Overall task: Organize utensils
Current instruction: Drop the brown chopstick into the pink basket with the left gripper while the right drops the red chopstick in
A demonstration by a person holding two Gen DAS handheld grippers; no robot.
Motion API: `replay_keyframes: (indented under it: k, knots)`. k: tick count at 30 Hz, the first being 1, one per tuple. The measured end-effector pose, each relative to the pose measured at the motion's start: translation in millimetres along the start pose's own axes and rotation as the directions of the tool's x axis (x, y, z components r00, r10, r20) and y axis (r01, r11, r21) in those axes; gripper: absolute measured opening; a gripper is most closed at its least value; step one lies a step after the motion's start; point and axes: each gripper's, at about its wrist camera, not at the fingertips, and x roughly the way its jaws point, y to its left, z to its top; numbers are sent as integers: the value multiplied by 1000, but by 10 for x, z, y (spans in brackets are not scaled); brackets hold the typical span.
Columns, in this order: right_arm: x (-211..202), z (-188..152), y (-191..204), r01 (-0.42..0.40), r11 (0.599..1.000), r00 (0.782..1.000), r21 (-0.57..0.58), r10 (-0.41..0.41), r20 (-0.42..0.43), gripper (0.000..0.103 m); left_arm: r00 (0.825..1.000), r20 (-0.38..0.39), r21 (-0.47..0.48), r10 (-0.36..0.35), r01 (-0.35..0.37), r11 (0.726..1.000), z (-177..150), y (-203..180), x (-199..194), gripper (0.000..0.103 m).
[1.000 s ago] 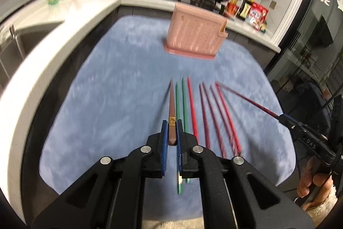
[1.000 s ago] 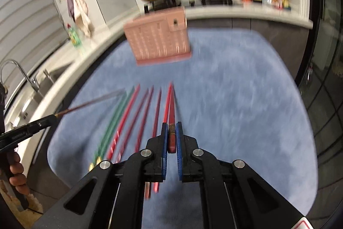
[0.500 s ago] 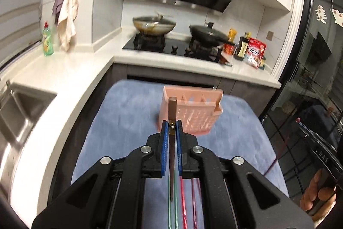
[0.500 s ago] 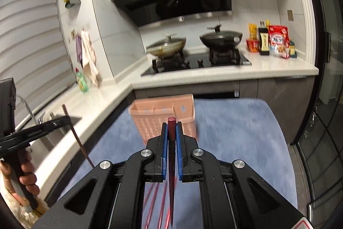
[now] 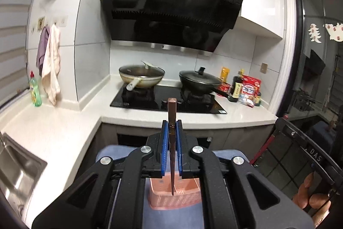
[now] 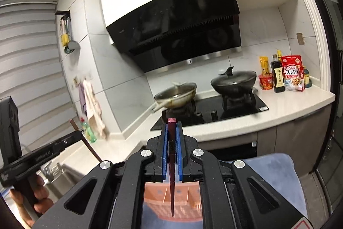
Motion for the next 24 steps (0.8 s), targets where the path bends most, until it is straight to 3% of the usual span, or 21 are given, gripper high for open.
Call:
replay_keyframes:
  k: [4,10,15,17,19,20,21,24]
  knots:
    - [360,4,-66,10,1000,1000,20,-10,-15,7,1000,-19,25,21,-20,999,9,-5,312,7]
    - [754,-283,-223,33,999,995,27,-30,-96,7,996,-86,10,22,-21,1000,-234,66,639,7]
    - [890,-506,-253,48,999,987,2,-47,-154,8,988,-149,-7,29,-31,999,-476,146,792,7]
    - [861,-532,-264,54,999,988,4,-52,-148,14,986,-164,-20,35,-39,999,-541,185,800,8]
    - [777,-515,-275,64,998,989,7,-63,-133,26,985,-168,-20,48,-52,998,-565,192,763,22]
    - [719,-499,-271,61,998,991,11,-59,-123,36,985,-160,-20,64,-68,997,-576,190,703,45]
    - [647,-481,-263,56,998,992,15,-54,-114,41,987,-142,-17,79,-82,997,-582,174,637,58]
    - [443,-450,-190,49,999,994,-6,-50,-101,48,987,-101,29,125,-123,992,-601,76,426,63]
